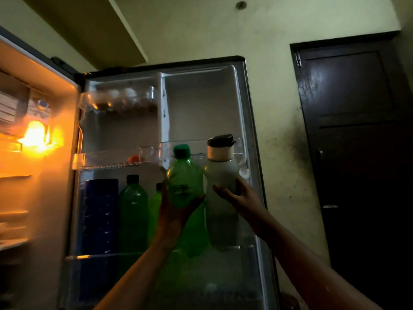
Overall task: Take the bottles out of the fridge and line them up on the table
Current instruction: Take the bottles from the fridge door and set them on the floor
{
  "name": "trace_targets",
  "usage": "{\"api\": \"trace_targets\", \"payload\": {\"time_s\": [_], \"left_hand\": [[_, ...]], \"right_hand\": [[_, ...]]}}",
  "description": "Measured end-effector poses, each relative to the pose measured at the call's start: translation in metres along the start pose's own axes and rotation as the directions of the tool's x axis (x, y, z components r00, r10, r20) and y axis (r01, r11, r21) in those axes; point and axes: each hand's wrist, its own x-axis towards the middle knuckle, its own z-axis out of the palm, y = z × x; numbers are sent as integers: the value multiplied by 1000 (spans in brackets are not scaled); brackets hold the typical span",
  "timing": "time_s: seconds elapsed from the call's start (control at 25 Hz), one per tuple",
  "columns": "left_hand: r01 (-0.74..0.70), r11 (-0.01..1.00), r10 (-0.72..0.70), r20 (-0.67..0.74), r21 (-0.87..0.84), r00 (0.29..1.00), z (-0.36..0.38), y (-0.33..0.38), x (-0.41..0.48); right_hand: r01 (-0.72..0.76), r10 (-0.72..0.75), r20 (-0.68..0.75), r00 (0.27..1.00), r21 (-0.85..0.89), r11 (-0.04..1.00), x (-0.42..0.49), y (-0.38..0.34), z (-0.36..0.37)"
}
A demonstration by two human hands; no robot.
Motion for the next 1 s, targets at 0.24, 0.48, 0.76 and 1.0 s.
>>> {"api": "trace_targets", "payload": {"time_s": [0.24,0.48,0.76,1.0], "left_hand": [[-45,992,71,217,-120,974,-1,66,26],[56,969,22,308,-241,951,9,82,4],[267,912,-112,438,-310,892,50,43,-63],[468,839,-268,539,-277,799,98,-20,-140]], "right_hand": [[10,-8,-39,999,50,999,13,-35,-13],[-80,77,-62,995,-40,996,-15,-67,-38],[-338,322,-124,938,-133,932,-86,-46,-84],[-537,495,-235,837,-173,826,-162,-1,-124]]}}
